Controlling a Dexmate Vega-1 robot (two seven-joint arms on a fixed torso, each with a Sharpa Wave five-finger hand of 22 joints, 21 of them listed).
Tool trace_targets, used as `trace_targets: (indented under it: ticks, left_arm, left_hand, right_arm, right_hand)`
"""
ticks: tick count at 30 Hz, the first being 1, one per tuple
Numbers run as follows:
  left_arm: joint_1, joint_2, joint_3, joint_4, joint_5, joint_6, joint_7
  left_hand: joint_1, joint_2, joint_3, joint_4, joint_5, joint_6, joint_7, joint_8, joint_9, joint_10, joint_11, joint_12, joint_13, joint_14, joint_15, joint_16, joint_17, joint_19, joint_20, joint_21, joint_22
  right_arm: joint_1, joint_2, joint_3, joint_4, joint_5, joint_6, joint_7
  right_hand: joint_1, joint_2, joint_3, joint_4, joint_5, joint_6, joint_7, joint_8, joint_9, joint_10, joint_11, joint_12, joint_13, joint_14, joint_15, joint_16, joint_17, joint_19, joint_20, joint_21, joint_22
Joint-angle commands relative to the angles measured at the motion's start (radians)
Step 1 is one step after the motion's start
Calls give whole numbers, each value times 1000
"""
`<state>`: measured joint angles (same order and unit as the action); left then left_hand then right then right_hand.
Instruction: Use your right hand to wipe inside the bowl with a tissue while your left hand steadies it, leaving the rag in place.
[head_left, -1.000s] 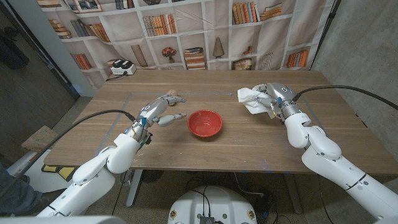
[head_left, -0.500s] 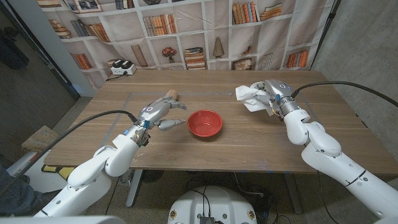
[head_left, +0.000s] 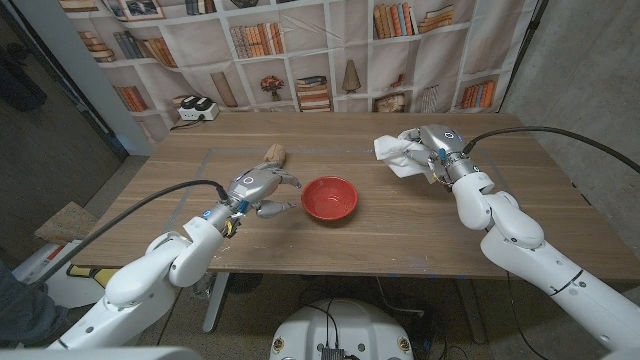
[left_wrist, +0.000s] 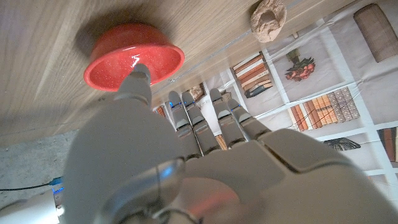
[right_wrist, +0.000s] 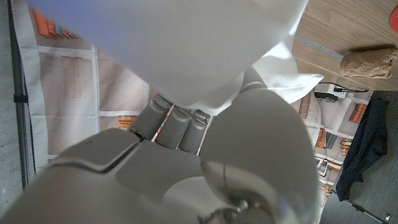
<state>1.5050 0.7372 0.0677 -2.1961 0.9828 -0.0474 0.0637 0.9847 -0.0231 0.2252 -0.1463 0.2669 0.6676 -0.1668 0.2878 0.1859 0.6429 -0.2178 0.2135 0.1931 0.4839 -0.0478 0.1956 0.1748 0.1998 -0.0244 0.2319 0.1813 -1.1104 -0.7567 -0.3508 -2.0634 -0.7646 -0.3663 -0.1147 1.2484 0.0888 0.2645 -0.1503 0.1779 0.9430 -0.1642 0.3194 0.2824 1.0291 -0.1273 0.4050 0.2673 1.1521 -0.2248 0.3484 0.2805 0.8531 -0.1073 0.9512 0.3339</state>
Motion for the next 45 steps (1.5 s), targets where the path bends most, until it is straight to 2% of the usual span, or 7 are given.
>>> trace_targets:
  ticks: [1, 8, 25, 30, 33, 39, 45]
  left_arm:
    - [-3, 17, 59, 14, 156, 34, 32]
    - [-39, 39, 112, 37, 150, 36, 29]
    - [-158, 73, 257, 126, 86, 49, 64]
    - [-196, 74, 300, 157, 57, 59, 75]
    - [-216, 78, 324, 169, 47, 68, 80]
    - [-253, 91, 375, 188, 39, 86, 84]
    - [-279, 102, 410, 201, 18, 104, 91]
  left_hand:
    - [19, -3, 1, -6, 8, 2, -12, -8, 3, 5, 2, -2, 5, -8, -160, -4, 3, 0, 5, -5, 2]
    - [43, -1, 7, -8, 11, 19, -33, -6, 4, 15, 0, -5, 6, -14, -160, -7, 4, -5, 7, -11, 2]
    - [77, 11, 16, 1, 8, 79, -43, 3, 2, 61, 0, -3, 6, -2, -158, -1, 6, -4, -2, -16, 2]
    - [84, 14, 18, 3, 6, 72, -40, -5, 2, 64, 1, -6, 6, -6, -159, -6, 6, -3, -17, -18, 1]
    - [87, 15, 17, 6, 4, 68, -43, -10, 2, 58, 0, -11, 5, -18, -157, -10, 6, -6, -13, -19, 2]
    - [111, 32, 29, 7, -2, 83, -48, -13, 2, 62, 0, -12, 6, 32, -158, 3, 7, 3, -1, -18, 1]
    - [128, 43, 37, 10, -11, 111, -44, -10, 2, 88, 1, -6, 7, 82, -162, 11, 8, 21, -18, -14, 1]
  right_arm:
    - [31, 12, -20, 13, -14, 11, 26]
    - [25, 15, -13, 16, -8, 13, 27]
    - [-11, 6, 11, 0, 15, 16, 16]
    - [-19, 2, 18, -2, 22, 17, 11]
    - [-22, 0, 23, -3, 26, 18, 8]
    - [-30, -5, 29, -5, 34, 18, 4]
    - [-32, -8, 33, -3, 42, 25, -4]
  right_hand:
    - [40, 36, 2, 0, 4, 13, 1, -5, 3, 62, -47, 1, 3, 12, -9, 5, 3, -3, -117, 7, 2]
    - [40, 36, 2, 0, 3, 14, 2, -7, 3, 62, -47, 0, 3, 13, -10, 4, 2, -5, -117, 10, 1]
    - [40, 37, 2, 2, 3, 15, 2, -9, 3, 60, -47, -3, 5, 14, -9, 2, 4, -7, -116, 19, -4]
    - [39, 37, 2, 3, 3, 15, 2, -9, 4, 60, -47, -3, 5, 14, -9, 1, 4, -9, -116, 20, -5]
    - [38, 38, 2, 3, 3, 15, 2, -9, 4, 61, -47, -3, 6, 14, -9, 1, 4, -9, -116, 21, -6]
    - [38, 38, 3, 4, 3, 15, 2, -10, 5, 62, -47, -3, 5, 13, -9, -1, 4, -10, -116, 23, -7]
    - [37, 38, 2, 4, 3, 15, 2, -11, 4, 62, -48, -4, 6, 13, -9, -2, 4, -11, -116, 25, -9]
